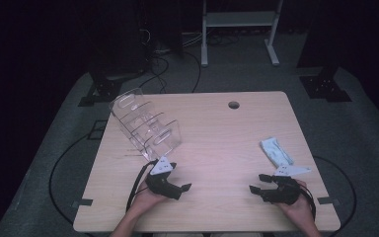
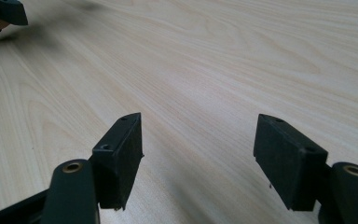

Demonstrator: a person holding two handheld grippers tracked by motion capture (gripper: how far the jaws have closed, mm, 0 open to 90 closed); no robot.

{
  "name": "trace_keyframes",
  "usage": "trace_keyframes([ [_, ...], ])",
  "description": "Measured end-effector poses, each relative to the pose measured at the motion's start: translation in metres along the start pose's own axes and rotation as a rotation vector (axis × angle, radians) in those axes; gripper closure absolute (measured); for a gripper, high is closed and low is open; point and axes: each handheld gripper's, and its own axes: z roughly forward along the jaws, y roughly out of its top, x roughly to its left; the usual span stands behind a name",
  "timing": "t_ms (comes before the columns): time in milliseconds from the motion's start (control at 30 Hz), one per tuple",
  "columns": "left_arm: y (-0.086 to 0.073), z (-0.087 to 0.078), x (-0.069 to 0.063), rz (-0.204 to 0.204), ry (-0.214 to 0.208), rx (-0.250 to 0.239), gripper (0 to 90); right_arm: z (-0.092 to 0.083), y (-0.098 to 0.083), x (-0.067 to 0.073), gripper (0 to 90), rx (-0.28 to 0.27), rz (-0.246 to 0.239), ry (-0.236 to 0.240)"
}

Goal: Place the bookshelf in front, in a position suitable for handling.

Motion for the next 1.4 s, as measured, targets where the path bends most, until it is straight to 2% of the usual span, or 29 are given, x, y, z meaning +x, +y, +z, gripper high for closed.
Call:
trace_keyframes([
  [200,0.004,-0.008,-0.002,0.011,0.006,-0.016,1.6,-0.001,0.001,0.002,32.0,-0.003,0.003,0.003],
  [367,0.017,-0.023,-0.005,0.017,-0.025,-0.04,1.6,0.0,0.003,0.004,32.0,-0.007,-0.001,-0.005],
  [400,0.021,-0.028,-0.007,0.031,-0.026,-0.046,1.6,0.001,0.003,0.005,32.0,-0.003,0.001,-0.001],
  [500,0.025,-0.036,-0.008,0.038,-0.029,-0.051,1.6,0.002,0.003,0.005,32.0,0.0,-0.002,0.004],
  [700,0.033,-0.05,-0.005,0.058,-0.019,-0.055,1.6,0.002,0.002,0.003,32.0,-0.004,0.008,0.007],
  [900,0.036,-0.067,0.0,0.07,-0.028,-0.083,1.6,0.001,0.002,0.003,32.0,-0.011,0.028,0.019],
  [1067,0.039,-0.089,0.011,0.071,0.022,-0.103,1.6,0.002,0.003,0.005,31.9,-0.001,0.019,0.016],
  [1167,0.041,-0.101,0.018,0.064,0.05,-0.1,1.6,0.002,0.004,0.005,31.7,-0.003,0.018,0.015],
  [1233,0.043,-0.113,0.026,0.068,0.08,-0.081,1.6,0.002,0.005,0.006,31.4,-0.008,0.022,0.014],
  [1400,0.045,-0.126,0.038,0.053,0.105,-0.091,1.6,0.002,0.005,0.008,31.4,0.001,0.013,0.012],
])
